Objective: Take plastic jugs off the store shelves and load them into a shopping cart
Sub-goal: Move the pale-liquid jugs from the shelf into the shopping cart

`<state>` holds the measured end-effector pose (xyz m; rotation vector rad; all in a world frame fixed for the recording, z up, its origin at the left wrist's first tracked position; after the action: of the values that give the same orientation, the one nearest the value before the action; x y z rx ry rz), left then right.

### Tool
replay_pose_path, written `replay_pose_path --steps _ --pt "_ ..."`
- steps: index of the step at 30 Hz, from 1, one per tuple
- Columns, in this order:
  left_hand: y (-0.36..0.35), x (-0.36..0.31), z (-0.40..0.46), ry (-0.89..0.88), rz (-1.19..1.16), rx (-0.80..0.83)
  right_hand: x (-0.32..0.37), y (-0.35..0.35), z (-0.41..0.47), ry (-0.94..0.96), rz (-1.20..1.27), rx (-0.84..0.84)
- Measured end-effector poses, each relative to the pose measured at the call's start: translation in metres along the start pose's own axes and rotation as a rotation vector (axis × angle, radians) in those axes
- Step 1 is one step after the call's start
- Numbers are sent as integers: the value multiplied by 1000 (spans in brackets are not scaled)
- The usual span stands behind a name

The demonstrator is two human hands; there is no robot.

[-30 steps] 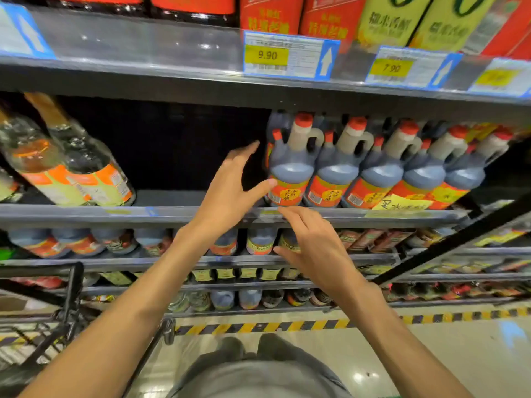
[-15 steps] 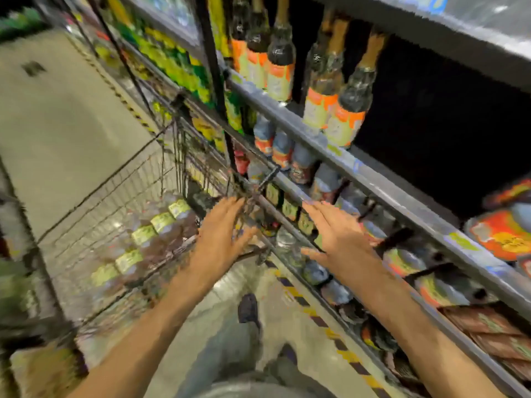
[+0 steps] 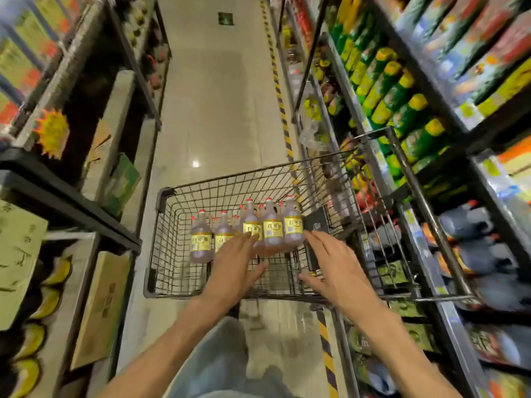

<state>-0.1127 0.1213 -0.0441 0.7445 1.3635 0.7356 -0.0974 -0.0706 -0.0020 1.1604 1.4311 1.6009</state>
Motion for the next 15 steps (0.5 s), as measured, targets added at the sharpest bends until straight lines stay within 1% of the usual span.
replay_pose_path --steps 3,5,8,10,13,15 --pt "-2 66 18 127 -11 54 25 -26 54 34 20 54" --pt "-11 109 29 198 -6 102 38 -43 84 49 40 84" --pt "-33 161 44 336 -66 180 46 -72 116 80 52 152" --pt "-49 175 54 373 -70 206 41 -94 133 81 47 184" --pt "-78 181 79 414 -182 188 29 -131 158 88 59 252" --pt "-108 184 96 483 -272 233 18 -158 171 74 65 287"
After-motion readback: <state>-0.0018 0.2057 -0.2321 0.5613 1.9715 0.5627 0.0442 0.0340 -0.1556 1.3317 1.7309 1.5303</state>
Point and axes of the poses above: each hand's wrist, its own z-axis towards the middle knuckle, its own y-axis out of the back of the hand, x = y × z, the point moved 10 cm from there along z, towards the middle knuckle, and after that the axes turned 9 degrees about -x, right-handed, at the moved point
